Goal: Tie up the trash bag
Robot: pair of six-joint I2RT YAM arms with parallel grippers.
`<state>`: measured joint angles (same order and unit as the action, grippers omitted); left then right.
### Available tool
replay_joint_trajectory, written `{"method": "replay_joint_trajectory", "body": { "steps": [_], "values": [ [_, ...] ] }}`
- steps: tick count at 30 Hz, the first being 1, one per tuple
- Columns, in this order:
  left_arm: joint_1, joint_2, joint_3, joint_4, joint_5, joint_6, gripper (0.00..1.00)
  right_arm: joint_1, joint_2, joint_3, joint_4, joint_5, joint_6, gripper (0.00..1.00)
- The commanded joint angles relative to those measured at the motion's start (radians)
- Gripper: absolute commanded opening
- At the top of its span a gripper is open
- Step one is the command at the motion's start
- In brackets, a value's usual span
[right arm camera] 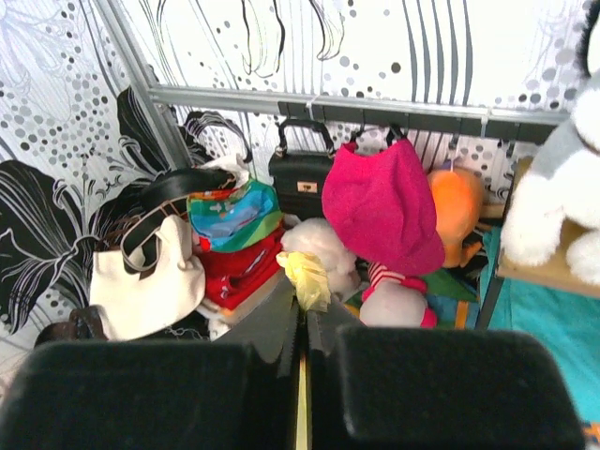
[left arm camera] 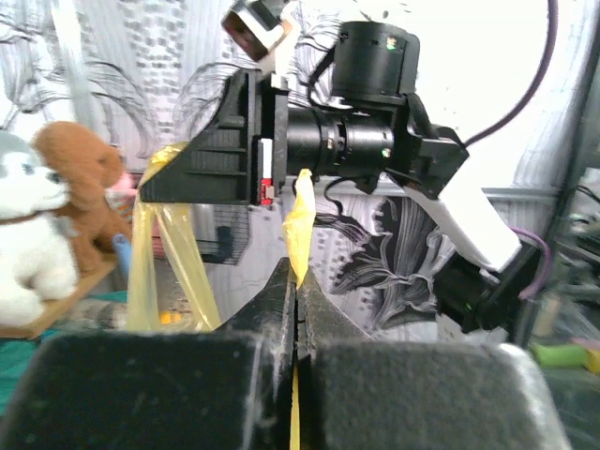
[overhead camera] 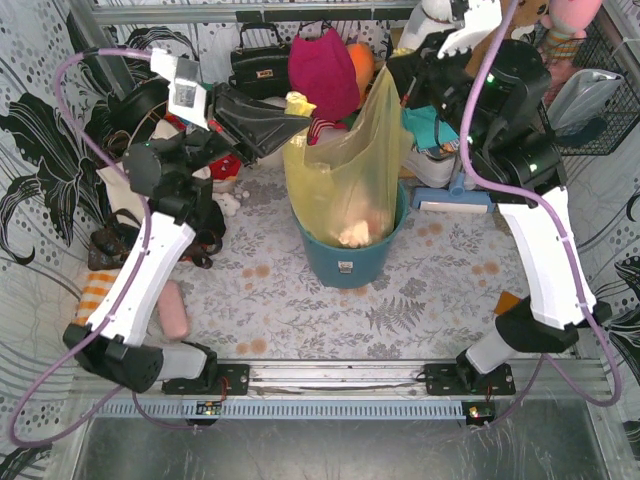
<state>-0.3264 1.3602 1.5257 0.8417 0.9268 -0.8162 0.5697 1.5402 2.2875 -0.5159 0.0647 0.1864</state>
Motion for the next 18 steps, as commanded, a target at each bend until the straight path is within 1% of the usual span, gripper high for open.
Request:
{"method": "replay_joint_trajectory", "body": {
  "steps": [1, 4, 5, 8, 10, 15, 18],
  "values": [
    [-0.020, -0.100, -0.050, -0.301, -0.205, 0.210, 0.00, -0.010, 0.068, 0.135, 0.015, 0.000, -0.068, 0.00],
    [-0.053, -0.152, -0.050, -0.433, -0.320, 0.293, 0.00, -0.014, 0.097, 0.177, 0.005, -0.002, -0.078, 0.00],
    [-0.064, -0.157, -0.049, -0.462, -0.338, 0.312, 0.00, -0.014, 0.095, 0.172, 0.006, -0.002, -0.080, 0.00],
    [-0.078, -0.160, -0.063, -0.526, -0.385, 0.349, 0.00, -0.014, 0.053, 0.084, 0.023, -0.006, -0.071, 0.00],
    [-0.081, -0.165, -0.107, -0.502, -0.399, 0.347, 0.00, -0.014, -0.012, -0.045, 0.067, -0.002, -0.055, 0.00],
    [-0.083, -0.173, -0.248, -0.373, -0.376, 0.305, 0.00, -0.014, -0.179, -0.380, 0.181, 0.017, -0.009, 0.00],
    [-0.083, -0.201, -0.333, -0.298, -0.415, 0.275, 0.04, -0.014, -0.243, -0.515, 0.239, 0.023, 0.007, 0.00]
  ]
}}
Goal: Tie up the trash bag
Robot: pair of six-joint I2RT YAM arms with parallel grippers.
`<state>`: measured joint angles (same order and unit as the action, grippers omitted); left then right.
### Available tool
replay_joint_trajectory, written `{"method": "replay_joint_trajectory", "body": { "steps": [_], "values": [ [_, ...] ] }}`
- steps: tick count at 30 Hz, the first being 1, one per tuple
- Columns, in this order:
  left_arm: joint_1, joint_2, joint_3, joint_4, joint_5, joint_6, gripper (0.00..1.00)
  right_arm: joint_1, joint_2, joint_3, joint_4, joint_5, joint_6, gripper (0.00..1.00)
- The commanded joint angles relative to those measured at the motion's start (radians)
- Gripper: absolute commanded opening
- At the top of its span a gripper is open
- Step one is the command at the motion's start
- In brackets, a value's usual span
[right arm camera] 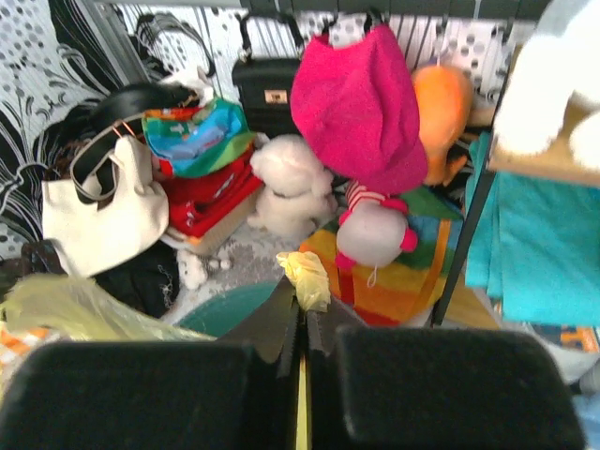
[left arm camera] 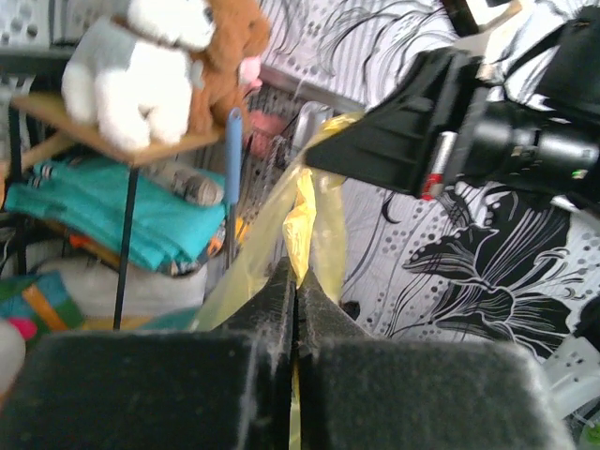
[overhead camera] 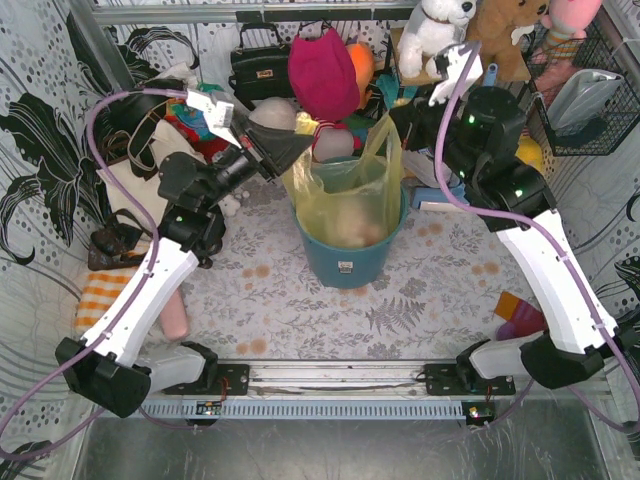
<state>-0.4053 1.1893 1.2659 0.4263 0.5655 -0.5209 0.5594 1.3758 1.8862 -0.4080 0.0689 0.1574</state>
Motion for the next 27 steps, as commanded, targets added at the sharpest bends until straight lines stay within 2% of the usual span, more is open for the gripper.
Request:
{"method": "replay_joint_trajectory", "body": {
  "steps": [1, 4, 6, 8, 10, 12, 19, 22, 27],
  "values": [
    [-0.004, -0.039, -0.084, 0.130, -0.074, -0.025, 0.06, -0.004, -0.083, -0.127, 0.136, 0.020, 0.038, 0.00],
    [-0.004, -0.047, -0.050, 0.102, -0.096, -0.004, 0.19, -0.004, -0.081, -0.103, 0.129, 0.005, 0.034, 0.00],
    [-0.004, -0.044, -0.019, 0.084, -0.094, 0.008, 0.33, -0.004, -0.073, -0.069, 0.115, -0.006, 0.030, 0.00],
    [-0.004, -0.040, 0.008, 0.072, -0.108, 0.013, 0.46, -0.004, -0.064, -0.028, 0.093, -0.007, 0.024, 0.17],
    [-0.003, -0.038, 0.039, 0.048, -0.123, 0.026, 0.52, -0.004, -0.056, 0.007, 0.070, -0.006, 0.020, 0.30],
    [-0.004, -0.030, 0.080, 0.016, -0.125, 0.043, 0.54, -0.004, -0.050, 0.045, 0.043, 0.002, 0.021, 0.35],
    [-0.032, 0.027, 0.299, -0.123, -0.104, 0.053, 0.56, -0.004, -0.045, 0.117, -0.052, 0.046, 0.018, 0.34],
    [-0.118, 0.094, 0.452, -0.255, -0.129, 0.114, 0.56, -0.004, -0.019, 0.156, -0.107, 0.047, 0.008, 0.40],
    [-0.328, 0.228, 0.694, -0.472, -0.246, 0.258, 0.57, -0.004, 0.018, 0.217, -0.184, 0.053, 0.014, 0.43]
  ]
}}
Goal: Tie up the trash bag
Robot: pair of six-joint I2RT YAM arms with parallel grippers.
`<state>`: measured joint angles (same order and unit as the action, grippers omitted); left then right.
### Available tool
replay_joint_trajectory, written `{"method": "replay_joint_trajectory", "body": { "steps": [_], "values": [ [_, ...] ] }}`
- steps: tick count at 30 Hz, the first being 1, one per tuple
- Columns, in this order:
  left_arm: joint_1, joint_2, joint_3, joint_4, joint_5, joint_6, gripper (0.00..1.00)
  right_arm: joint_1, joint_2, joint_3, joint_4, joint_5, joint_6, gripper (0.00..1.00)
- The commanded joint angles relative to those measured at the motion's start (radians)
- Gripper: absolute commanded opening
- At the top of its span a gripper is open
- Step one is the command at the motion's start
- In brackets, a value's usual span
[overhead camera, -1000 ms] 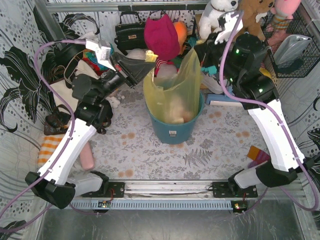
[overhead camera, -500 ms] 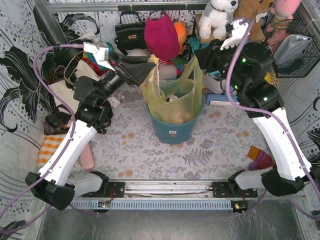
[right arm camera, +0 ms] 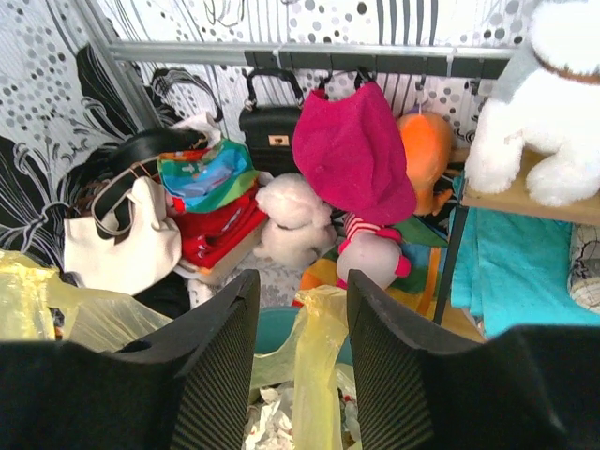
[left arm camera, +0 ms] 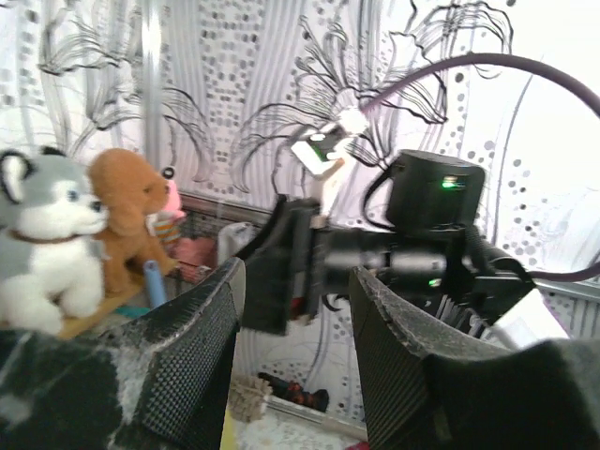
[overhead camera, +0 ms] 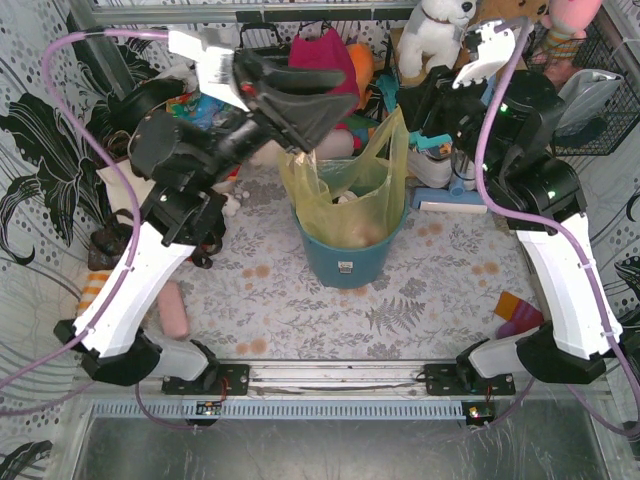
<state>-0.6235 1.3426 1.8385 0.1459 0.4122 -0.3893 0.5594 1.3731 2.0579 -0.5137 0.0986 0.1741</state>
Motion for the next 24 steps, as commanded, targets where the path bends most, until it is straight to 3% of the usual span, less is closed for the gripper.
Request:
{"method": "replay_joint_trajectory", "body": {
  "steps": [1, 4, 7, 13, 19, 24],
  "values": [
    [-0.140, 0.092, 0.141, -0.206, -0.120, 0.145, 0.57, -0.004, 0.020, 0.046, -0.086, 0.031, -0.001, 0.43],
    [-0.199, 0.109, 0.123, -0.194, -0.228, 0.164, 0.57, -0.004, 0.023, 0.052, -0.113, 0.063, -0.001, 0.44],
    [-0.220, 0.080, -0.016, -0.067, -0.324, 0.136, 0.57, -0.004, 0.029, 0.058, -0.127, 0.071, -0.004, 0.44],
    [-0.245, 0.075, -0.162, 0.064, -0.379, 0.105, 0.56, -0.003, 0.035, 0.069, -0.119, 0.059, -0.013, 0.36],
    [-0.271, 0.106, -0.194, 0.128, -0.453, 0.113, 0.57, -0.004, 0.049, 0.095, -0.116, 0.046, -0.018, 0.00],
    [-0.277, 0.169, -0.193, 0.183, -0.546, 0.159, 0.62, -0.004, 0.056, 0.136, -0.122, 0.008, -0.022, 0.00]
  ]
}}
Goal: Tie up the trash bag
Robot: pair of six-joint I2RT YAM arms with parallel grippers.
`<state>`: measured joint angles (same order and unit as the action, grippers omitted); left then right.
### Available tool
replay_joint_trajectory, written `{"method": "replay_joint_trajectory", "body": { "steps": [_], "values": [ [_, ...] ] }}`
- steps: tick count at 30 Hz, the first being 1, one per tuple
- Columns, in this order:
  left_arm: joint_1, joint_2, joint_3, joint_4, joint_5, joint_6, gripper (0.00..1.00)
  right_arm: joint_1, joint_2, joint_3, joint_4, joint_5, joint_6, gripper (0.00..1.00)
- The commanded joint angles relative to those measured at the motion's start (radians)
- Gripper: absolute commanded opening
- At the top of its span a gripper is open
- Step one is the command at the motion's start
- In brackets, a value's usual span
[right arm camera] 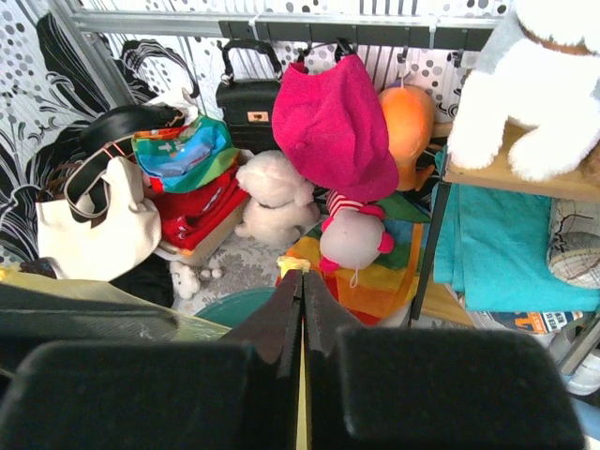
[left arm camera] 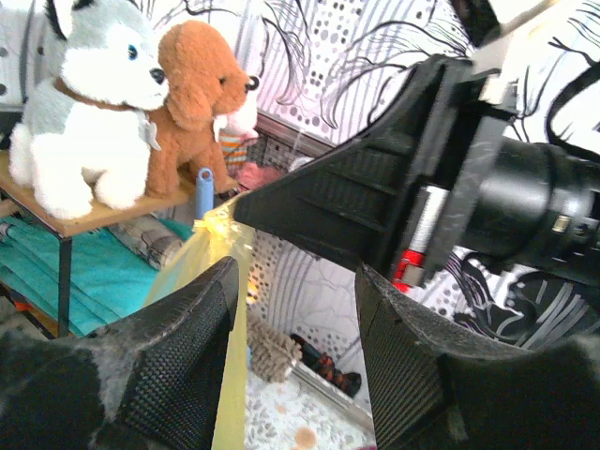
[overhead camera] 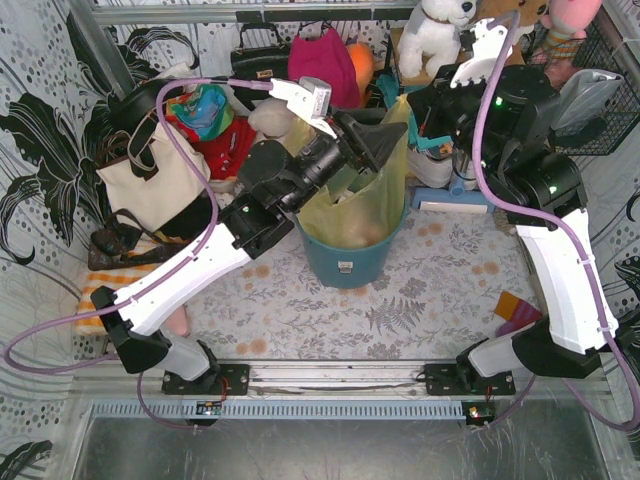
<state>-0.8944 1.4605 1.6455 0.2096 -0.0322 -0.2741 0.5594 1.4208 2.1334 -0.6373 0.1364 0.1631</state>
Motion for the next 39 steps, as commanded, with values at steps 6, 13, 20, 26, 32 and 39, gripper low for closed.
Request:
{"method": "replay_joint_trajectory", "body": {
  "steps": [6, 13, 20, 26, 32, 39],
  "values": [
    [-0.006, 0.150, 0.088, 0.107, -0.094, 0.134, 0.63, -0.003, 0.008, 0.095, -0.011, -0.074, 0.007, 0.00],
    [-0.006, 0.174, 0.098, 0.152, -0.125, 0.186, 0.63, -0.004, -0.012, 0.061, -0.008, -0.093, 0.015, 0.00],
    [-0.006, 0.146, 0.025, 0.262, -0.112, 0.227, 0.64, -0.004, -0.032, 0.031, -0.005, -0.103, 0.020, 0.00],
    [-0.005, 0.112, -0.010, 0.277, -0.106, 0.264, 0.64, -0.004, -0.054, 0.010, 0.010, -0.043, 0.026, 0.02],
    [-0.006, 0.038, -0.137, 0.341, -0.040, 0.281, 0.64, -0.005, 0.034, 0.144, -0.078, -0.007, 0.026, 0.53],
    [-0.006, 0.005, -0.184, 0.343, 0.005, 0.287, 0.65, -0.017, 0.112, 0.215, -0.119, -0.053, 0.047, 0.52]
  ]
}}
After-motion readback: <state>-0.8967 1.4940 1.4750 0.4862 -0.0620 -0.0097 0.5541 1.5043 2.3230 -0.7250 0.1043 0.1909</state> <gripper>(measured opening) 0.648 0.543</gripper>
